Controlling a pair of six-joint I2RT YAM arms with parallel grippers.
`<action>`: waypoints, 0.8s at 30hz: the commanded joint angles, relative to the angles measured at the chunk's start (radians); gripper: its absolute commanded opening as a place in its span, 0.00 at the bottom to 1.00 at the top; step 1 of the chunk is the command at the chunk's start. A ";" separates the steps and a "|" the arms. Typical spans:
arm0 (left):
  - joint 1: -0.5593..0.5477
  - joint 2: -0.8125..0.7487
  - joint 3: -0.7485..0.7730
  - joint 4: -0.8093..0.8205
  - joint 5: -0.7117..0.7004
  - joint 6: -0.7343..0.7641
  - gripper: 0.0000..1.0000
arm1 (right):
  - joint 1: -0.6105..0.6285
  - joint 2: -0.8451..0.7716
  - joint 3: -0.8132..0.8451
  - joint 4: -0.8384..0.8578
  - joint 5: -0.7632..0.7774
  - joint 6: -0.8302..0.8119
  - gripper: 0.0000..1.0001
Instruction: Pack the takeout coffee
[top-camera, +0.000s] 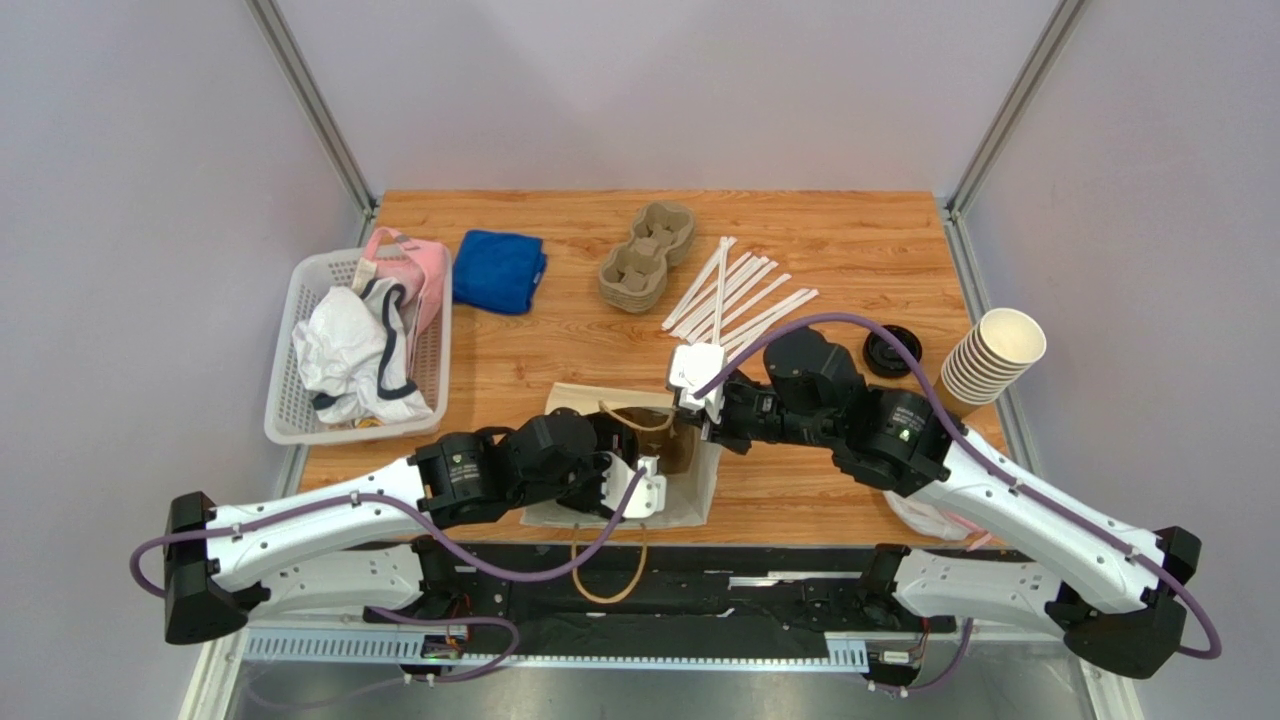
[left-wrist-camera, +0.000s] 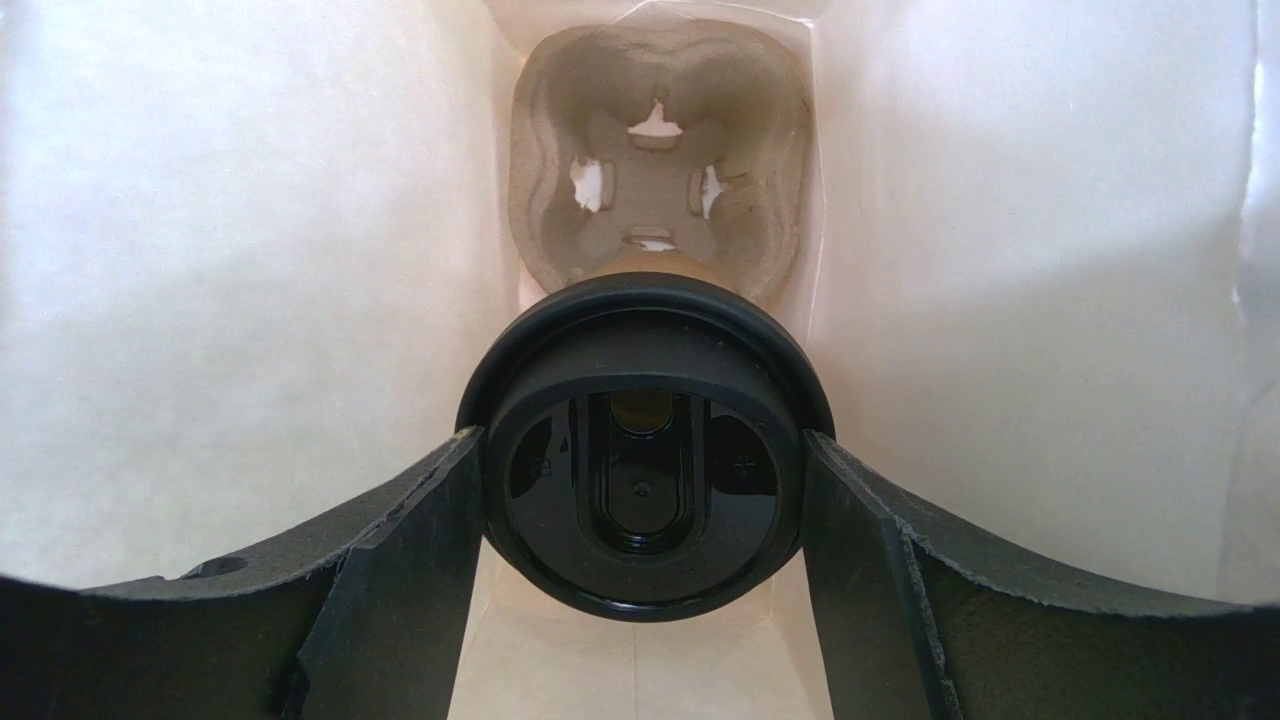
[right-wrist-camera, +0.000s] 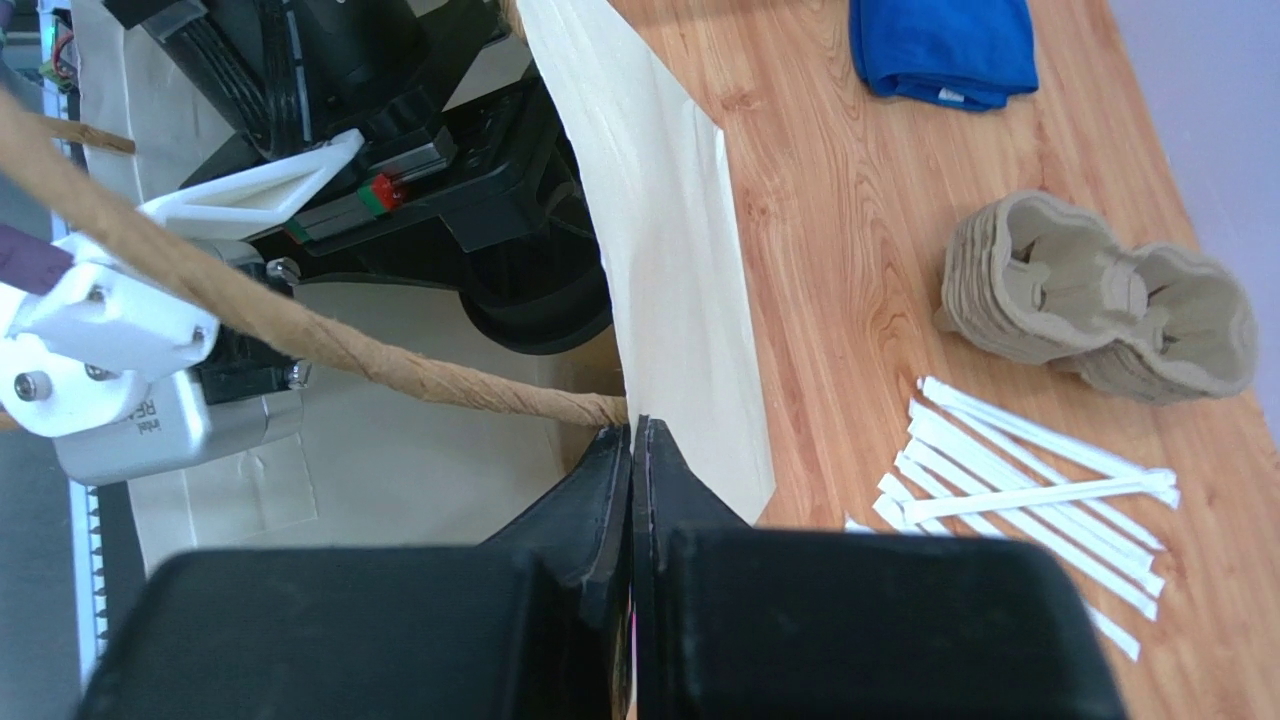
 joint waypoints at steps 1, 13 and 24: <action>-0.012 -0.053 -0.032 0.059 -0.047 -0.003 0.00 | 0.063 -0.021 0.005 0.084 0.075 -0.096 0.00; -0.013 -0.037 0.031 0.125 -0.044 -0.061 0.00 | 0.101 0.044 0.081 0.018 0.132 -0.037 0.00; -0.012 0.046 0.051 0.181 0.089 -0.040 0.00 | 0.101 0.057 0.085 0.034 0.171 0.014 0.00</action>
